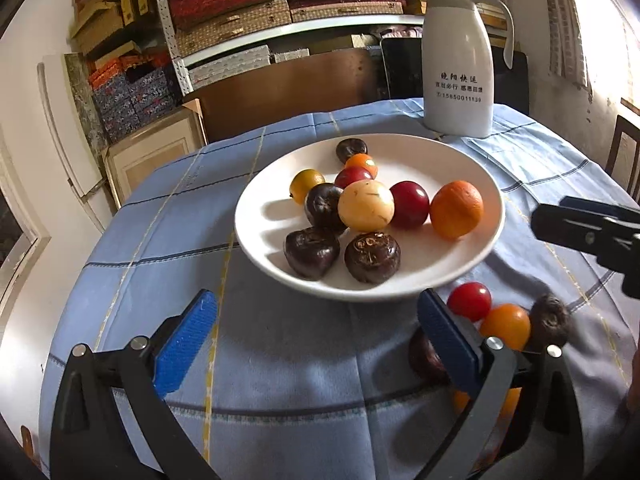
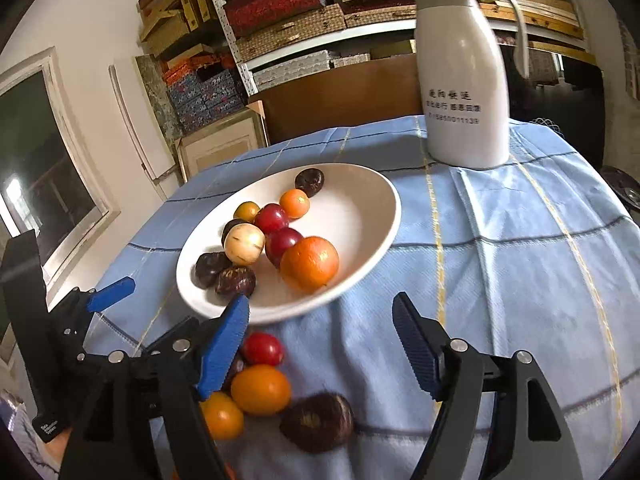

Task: Organize fruits
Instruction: 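Carry the tomato and orange over the plate and open both tools, then grasp a dark brown passion fruit with the right tool while the left tool grasps an orange tomato, then carry both fruits onto the plate and open both tools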

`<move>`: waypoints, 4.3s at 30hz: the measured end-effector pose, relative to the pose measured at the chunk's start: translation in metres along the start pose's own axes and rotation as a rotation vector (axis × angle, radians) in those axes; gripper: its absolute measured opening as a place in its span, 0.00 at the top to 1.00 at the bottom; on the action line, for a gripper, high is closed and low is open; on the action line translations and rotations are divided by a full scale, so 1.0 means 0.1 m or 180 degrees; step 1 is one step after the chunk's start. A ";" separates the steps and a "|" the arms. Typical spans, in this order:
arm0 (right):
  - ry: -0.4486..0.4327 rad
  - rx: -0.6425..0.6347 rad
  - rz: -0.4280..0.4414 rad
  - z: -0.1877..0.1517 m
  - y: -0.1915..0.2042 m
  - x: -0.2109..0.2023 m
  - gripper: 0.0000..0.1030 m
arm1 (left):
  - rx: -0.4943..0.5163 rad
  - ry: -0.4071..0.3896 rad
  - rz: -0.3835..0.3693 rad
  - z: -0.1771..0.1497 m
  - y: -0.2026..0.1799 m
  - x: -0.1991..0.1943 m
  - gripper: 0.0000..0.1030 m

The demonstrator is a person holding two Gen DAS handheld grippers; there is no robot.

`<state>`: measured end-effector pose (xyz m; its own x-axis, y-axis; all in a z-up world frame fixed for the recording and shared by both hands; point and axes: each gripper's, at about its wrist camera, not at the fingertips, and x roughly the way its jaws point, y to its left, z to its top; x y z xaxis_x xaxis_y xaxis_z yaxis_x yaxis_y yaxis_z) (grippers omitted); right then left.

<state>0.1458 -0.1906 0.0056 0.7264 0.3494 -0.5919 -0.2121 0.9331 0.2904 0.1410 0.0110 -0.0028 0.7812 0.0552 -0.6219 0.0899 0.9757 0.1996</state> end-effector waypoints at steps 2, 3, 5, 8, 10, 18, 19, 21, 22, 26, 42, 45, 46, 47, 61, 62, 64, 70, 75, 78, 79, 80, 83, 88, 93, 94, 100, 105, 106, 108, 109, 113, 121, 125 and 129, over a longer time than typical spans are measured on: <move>-0.0022 0.0060 0.0003 -0.05 -0.05 -0.10 0.26 | -0.0057 -0.0011 -0.0009 -0.04 0.02 -0.07 0.05; -0.0027 0.0076 0.0005 -0.07 -0.06 -0.12 0.25 | -0.0076 -0.0011 -0.0001 -0.06 0.03 -0.09 0.05; -0.0030 0.0107 -0.0002 -0.14 -0.10 -0.20 0.24 | -0.0134 -0.0008 0.0022 -0.10 0.07 -0.14 0.05; 0.0009 0.0102 -0.0012 -0.23 -0.11 -0.26 0.24 | -0.0232 -0.0023 0.0043 -0.16 0.13 -0.22 0.05; 0.0054 0.0054 -0.0043 -0.30 -0.08 -0.27 0.23 | -0.0295 -0.0046 0.0033 -0.20 0.17 -0.30 0.05; 0.0118 -0.0164 -0.0177 -0.44 0.02 -0.30 0.23 | -0.0348 -0.0070 0.0071 -0.29 0.20 -0.41 0.05; 0.0135 -0.0161 -0.0192 -0.44 0.01 -0.30 0.23 | -0.0352 -0.0073 0.0071 -0.29 0.20 -0.42 0.05; 0.0165 -0.0142 -0.0210 -0.46 0.00 -0.29 0.23 | -0.0360 -0.0076 0.0075 -0.28 0.21 -0.42 0.05; 0.0182 -0.0131 -0.0216 -0.45 -0.01 -0.28 0.23 | -0.0367 -0.0075 0.0072 -0.28 0.21 -0.42 0.05; 0.0244 -0.0142 -0.0235 -0.47 -0.01 -0.24 0.23 | -0.0380 -0.0080 0.0061 -0.28 0.22 -0.43 0.05; 0.0483 -0.0383 -0.0234 -0.53 0.13 -0.11 0.23 | -0.0332 -0.0107 0.0135 -0.29 0.19 -0.45 0.05; 0.0595 -0.0438 -0.0243 -0.56 0.16 -0.04 0.23 | -0.0311 -0.0114 0.0149 -0.29 0.18 -0.45 0.05; 0.0643 -0.0442 -0.0239 -0.56 0.16 -0.01 0.23 | -0.0304 -0.0115 0.0151 -0.29 0.18 -0.45 0.05; 0.0702 -0.0440 -0.0231 -0.57 0.16 0.03 0.23 | -0.0294 -0.0113 0.0155 -0.29 0.17 -0.45 0.05; 0.0585 -0.0444 -0.0316 -0.51 0.07 0.00 0.34 | -0.0144 -0.0068 0.0056 -0.30 0.08 -0.44 0.05; 0.0600 -0.0439 -0.0300 -0.50 0.07 0.01 0.36 | -0.0129 -0.0061 0.0035 -0.30 0.06 -0.44 0.05; 0.0646 -0.0417 -0.0288 -0.50 0.06 0.05 0.53 | -0.0094 -0.0045 -0.0077 -0.30 0.04 -0.44 0.05; 0.0664 -0.0427 -0.0190 -0.49 0.08 0.06 0.56 | 0.0103 -0.0025 -0.0447 -0.33 -0.15 -0.46 0.05; 0.0436 -0.0209 -0.0182 -0.38 -0.06 -0.10 0.56 | 0.0351 0.0022 -0.0671 -0.35 -0.41 -0.45 0.05; 0.0402 -0.0084 -0.0144 -0.35 -0.13 -0.14 0.56 | 0.0404 0.0123 -0.0794 -0.35 -0.52 -0.39 0.05; 0.0402 -0.0073 -0.0132 -0.35 -0.14 -0.15 0.56 | 0.0414 0.0182 -0.0843 -0.35 -0.56 -0.35 0.05; 0.0404 -0.0067 -0.0114 -0.35 -0.14 -0.15 0.56 | 0.0427 0.0219 -0.0872 -0.35 -0.59 -0.33 0.07; 0.0404 -0.0048 -0.0096 -0.34 -0.14 -0.16 0.56 | 0.0391 0.0303 -0.1058 -0.35 -0.61 -0.28 0.30; 0.0389 -0.0001 -0.0088 -0.35 -0.16 -0.18 0.56 | 0.0214 0.0367 -0.1356 -0.36 -0.55 -0.24 0.48; 0.0401 0.0010 -0.0095 -0.35 -0.17 -0.17 0.56 | 0.0224 0.0387 -0.1534 -0.37 -0.59 -0.26 0.61; 0.0401 0.0016 -0.0100 -0.35 -0.18 -0.17 0.56 | 0.0246 0.0374 -0.1518 -0.38 -0.60 -0.27 0.61; 0.0412 0.0073 -0.0117 -0.36 -0.21 -0.16 0.56 | 0.0214 0.0489 -0.1623 -0.40 -0.61 -0.21 0.53; 0.0393 0.0089 -0.0111 -0.36 -0.22 -0.17 0.56 | 0.0215 0.0494 -0.1623 -0.38 -0.63 -0.20 0.57; 0.0392 0.0096 -0.0111 -0.36 -0.23 -0.17 0.56 | 0.0194 0.0478 -0.1638 -0.38 -0.61 -0.21 0.60; 0.0389 0.0113 -0.0107 -0.36 -0.23 -0.17 0.56 | 0.0166 0.0470 -0.1671 -0.38 -0.59 -0.22 0.63; 0.0386 0.0121 -0.0103 -0.36 -0.24 -0.17 0.56 | 0.0178 0.0462 -0.1665 -0.38 -0.60 -0.23 0.63; 0.0331 0.0157 -0.0080 -0.35 -0.26 -0.20 0.56 | 0.0136 0.0333 -0.1570 -0.35 -0.52 -0.33 0.63; 0.0151 0.0162 0.0097 -0.15 -0.18 -0.29 0.56 | -0.0321 -0.0017 -0.1054 0.11 0.10 -0.36 0.63; 0.0113 0.0060 0.0069 0.18 -0.04 -0.15 0.56 | -0.0437 -0.0072 -0.0773 0.36 0.28 -0.20 0.63; 0.0147 0.0104 0.0113 0.44 0.04 0.13 0.56 | -0.0528 -0.0059 -0.0656 0.52 0.36 0.05 0.63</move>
<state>0.1833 -0.1863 0.0326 0.6877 0.3865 -0.6146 -0.2153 0.9170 0.3358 0.1804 0.0358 0.0407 0.7682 -0.1506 -0.6222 0.1468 0.9875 -0.0577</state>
